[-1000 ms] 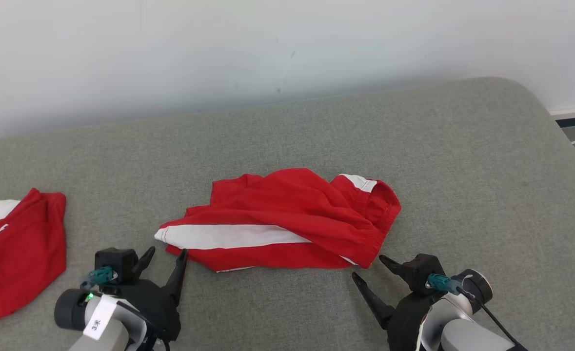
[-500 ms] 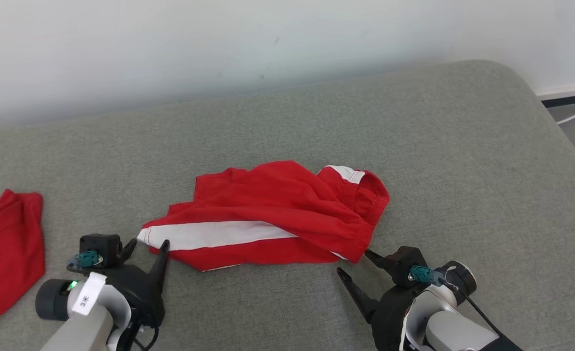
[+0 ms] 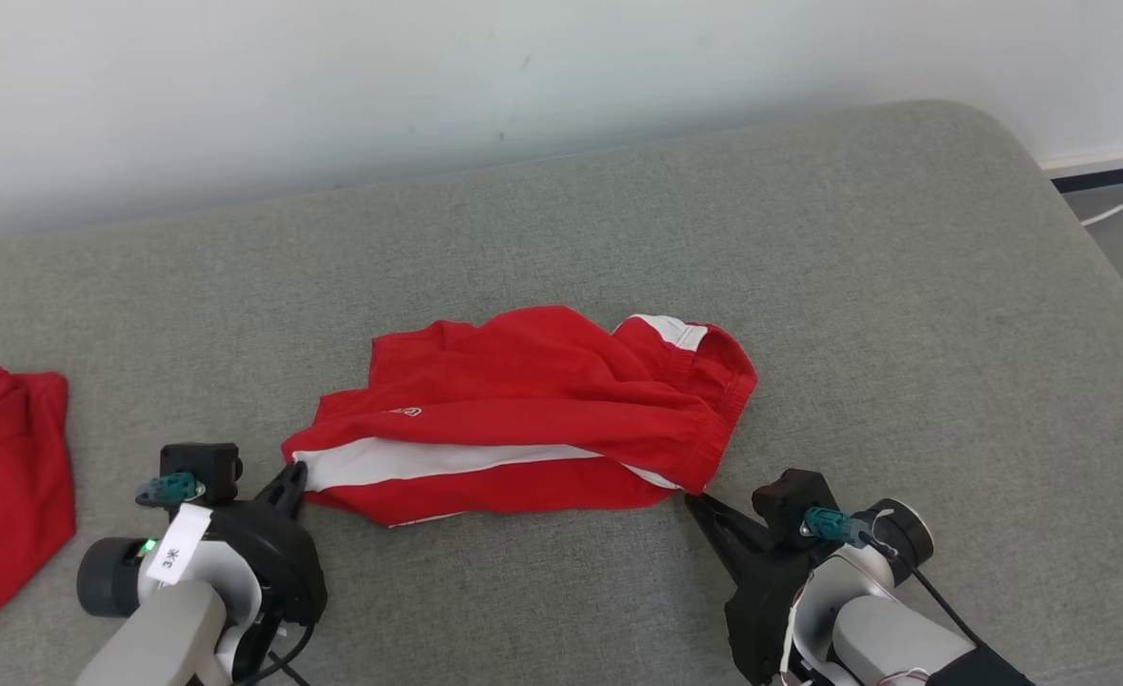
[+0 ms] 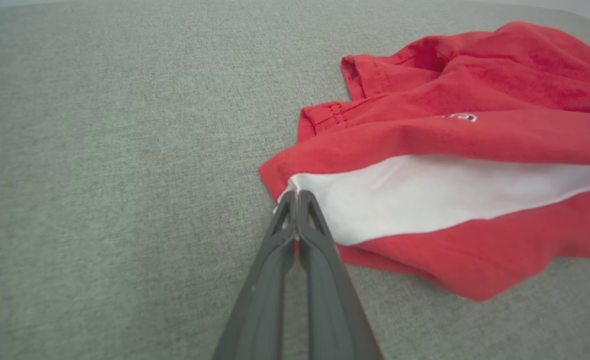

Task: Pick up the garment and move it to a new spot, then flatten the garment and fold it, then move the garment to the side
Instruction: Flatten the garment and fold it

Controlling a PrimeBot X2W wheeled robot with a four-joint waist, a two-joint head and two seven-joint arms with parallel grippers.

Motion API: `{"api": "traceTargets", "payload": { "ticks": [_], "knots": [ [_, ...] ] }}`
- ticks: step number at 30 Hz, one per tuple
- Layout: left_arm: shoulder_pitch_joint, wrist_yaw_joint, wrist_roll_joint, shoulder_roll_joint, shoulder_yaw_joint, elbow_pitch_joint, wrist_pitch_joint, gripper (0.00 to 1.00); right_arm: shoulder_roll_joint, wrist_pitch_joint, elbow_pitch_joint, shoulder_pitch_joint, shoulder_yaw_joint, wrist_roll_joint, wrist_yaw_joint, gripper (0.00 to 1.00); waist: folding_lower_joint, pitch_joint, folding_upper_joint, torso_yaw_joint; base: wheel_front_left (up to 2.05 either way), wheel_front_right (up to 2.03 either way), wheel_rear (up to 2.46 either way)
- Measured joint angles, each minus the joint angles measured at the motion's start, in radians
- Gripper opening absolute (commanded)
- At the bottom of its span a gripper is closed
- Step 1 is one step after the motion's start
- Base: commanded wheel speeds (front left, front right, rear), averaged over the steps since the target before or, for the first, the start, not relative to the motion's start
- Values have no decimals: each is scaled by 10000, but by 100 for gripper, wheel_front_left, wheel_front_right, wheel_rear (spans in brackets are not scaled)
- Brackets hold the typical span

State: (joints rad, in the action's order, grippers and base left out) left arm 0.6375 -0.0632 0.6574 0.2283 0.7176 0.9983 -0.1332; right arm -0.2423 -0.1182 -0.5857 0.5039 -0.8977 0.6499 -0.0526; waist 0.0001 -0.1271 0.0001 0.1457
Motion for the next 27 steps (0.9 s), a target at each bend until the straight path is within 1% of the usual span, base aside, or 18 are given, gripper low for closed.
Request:
{"api": "traceTargets", "payload": {
  "ticks": [3, 5, 9, 12, 16, 19, 21, 24, 27],
  "knots": [
    [15, 0, 10, -71, -12, 71, -13, 0, 23, -59, -31, -1, -4, 4, 12, 0, 0, 34, 0, -57, 0, 0, 0],
    [14, -8, 33, -63, -38, 127, -144, 0, 67, -153, -35, -1, 29, 31, 92, 0, 0, 96, 0, -105, 0, 0, 0],
    [-20, -86, 94, -71, -211, 50, -550, 0, 211, -506, 63, -21, 698, 815, 324, 0, -1, 293, 0, -166, 0, 0, 0],
    [-155, -92, 117, -69, -186, -153, -679, 0, -21, -600, 127, -74, 1120, 1241, 552, 0, -1, 480, 0, -219, 0, 0, 0],
    [-310, -178, 121, -17, -219, -500, -788, 0, -606, -579, 382, -200, 1379, 1592, 899, 0, -1, 735, 0, -335, 0, 0, 0],
    [-566, -272, 176, 50, -251, -788, -823, 0, -744, -140, 453, -297, 1271, 1850, 1250, 0, -1, 902, 0, -429, 0, 0, 0],
    [-722, -347, 579, 63, -433, -897, -872, 0, -769, 132, 548, -289, 1193, 1941, 1317, 0, -1, 995, 0, -474, 0, 0, 0],
    [-770, -351, 520, 268, -368, -1047, -872, 0, -934, 675, 675, -246, 771, 1825, 1381, 0, -3, 1021, -1, -533, 0, 0, 0],
    [-799, -353, 529, 301, -336, -1072, -872, 0, -917, 959, 708, -248, 614, 1827, 1407, 0, -1, 979, 0, -525, 0, 0, 0]
  ]
}}
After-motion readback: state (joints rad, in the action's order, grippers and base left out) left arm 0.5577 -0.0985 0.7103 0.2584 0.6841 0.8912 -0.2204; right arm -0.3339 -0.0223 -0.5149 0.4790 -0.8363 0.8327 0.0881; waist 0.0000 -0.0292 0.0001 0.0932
